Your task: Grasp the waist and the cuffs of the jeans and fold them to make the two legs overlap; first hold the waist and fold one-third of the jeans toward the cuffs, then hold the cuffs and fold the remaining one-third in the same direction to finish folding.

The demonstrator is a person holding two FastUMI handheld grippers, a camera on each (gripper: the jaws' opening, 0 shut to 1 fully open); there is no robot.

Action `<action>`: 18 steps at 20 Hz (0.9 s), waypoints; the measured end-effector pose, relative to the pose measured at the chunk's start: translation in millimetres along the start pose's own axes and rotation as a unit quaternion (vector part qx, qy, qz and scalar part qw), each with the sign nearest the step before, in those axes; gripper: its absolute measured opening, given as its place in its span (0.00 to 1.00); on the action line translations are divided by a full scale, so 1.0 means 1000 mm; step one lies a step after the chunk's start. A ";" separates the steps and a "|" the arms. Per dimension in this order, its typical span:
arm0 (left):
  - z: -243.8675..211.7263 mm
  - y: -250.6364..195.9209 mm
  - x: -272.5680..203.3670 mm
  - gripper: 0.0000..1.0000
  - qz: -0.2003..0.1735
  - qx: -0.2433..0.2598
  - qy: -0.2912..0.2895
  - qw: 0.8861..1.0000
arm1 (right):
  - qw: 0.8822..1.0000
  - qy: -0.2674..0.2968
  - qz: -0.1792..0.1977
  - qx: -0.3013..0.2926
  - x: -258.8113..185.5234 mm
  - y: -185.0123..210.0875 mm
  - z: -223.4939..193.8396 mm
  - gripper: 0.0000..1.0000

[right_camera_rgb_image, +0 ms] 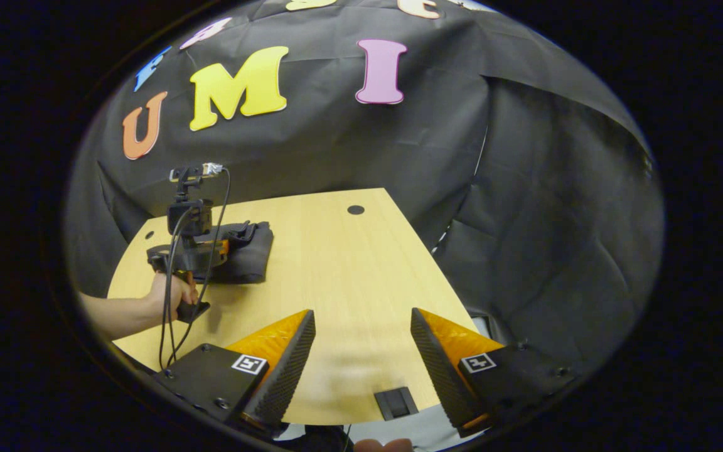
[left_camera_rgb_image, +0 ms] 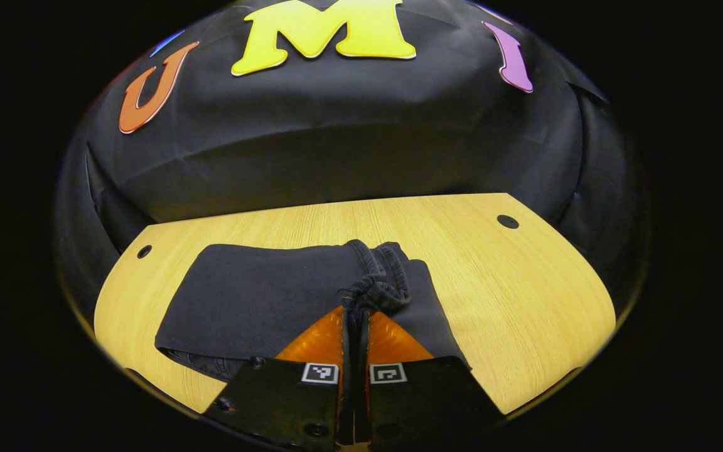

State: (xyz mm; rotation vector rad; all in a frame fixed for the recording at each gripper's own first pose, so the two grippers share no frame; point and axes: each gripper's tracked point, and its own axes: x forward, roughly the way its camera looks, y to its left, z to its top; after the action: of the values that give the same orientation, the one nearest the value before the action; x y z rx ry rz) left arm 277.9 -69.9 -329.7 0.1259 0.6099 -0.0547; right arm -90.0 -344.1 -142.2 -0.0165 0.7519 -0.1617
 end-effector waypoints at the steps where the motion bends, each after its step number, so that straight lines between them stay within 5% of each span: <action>1: -0.002 -0.001 0.000 0.05 0.007 0.005 0.002 1.000 | 1.000 -0.002 0.005 -0.001 0.003 0.001 0.003 0.96; 4: -0.003 -0.006 -0.005 0.19 0.010 0.012 0.001 1.000 | 1.000 -0.010 0.027 -0.007 0.011 0.014 0.014 0.96; 5: -0.004 -0.005 -0.008 0.37 0.010 0.002 0.003 1.000 | 0.999 -0.014 0.036 -0.011 0.014 0.019 0.017 0.96; 6: -0.003 -0.005 -0.012 0.24 0.007 -0.017 0.006 1.000 | 0.999 -0.017 0.045 -0.015 0.017 0.024 0.021 0.96; 8: -0.001 -0.006 -0.021 0.25 -0.005 -0.048 0.012 0.999 | 0.997 -0.022 0.065 -0.021 0.019 0.035 0.027 0.96; 9: -0.001 -0.009 -0.029 0.45 -0.013 -0.056 0.018 0.998 | 0.996 -0.021 0.079 -0.023 0.021 0.042 0.027 0.96; 10: 0.000 -0.010 -0.037 0.40 -0.012 -0.061 0.014 0.998 | 0.995 -0.022 0.089 -0.028 0.022 0.048 0.029 0.96; 11: 0.005 -0.013 -0.046 0.67 -0.016 -0.060 0.006 0.998 | 0.994 -0.027 0.098 -0.034 0.022 0.053 0.033 0.96; 13: 0.021 -0.019 -0.074 0.73 -0.032 -0.047 -0.021 0.998 | 0.992 -0.046 0.109 -0.040 0.016 0.064 0.048 0.94; 14: 0.033 -0.017 -0.095 0.85 -0.035 -0.045 -0.042 0.997 | 0.991 -0.062 0.115 -0.038 0.010 0.073 0.058 0.94; 15: 0.049 -0.009 -0.117 0.75 -0.038 -0.051 -0.070 0.996 | 0.989 -0.078 0.120 -0.039 0.005 0.083 0.068 0.94; 18: 0.113 0.033 -0.191 0.81 -0.036 -0.077 -0.153 0.985 | 0.980 -0.145 0.131 -0.039 -0.029 0.118 0.104 0.94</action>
State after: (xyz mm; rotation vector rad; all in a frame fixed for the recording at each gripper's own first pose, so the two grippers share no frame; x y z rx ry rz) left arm 188.5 -49.7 -124.9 -0.0552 0.3096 -0.0942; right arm -23.5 -227.2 -55.1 -0.0153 0.4622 0.1196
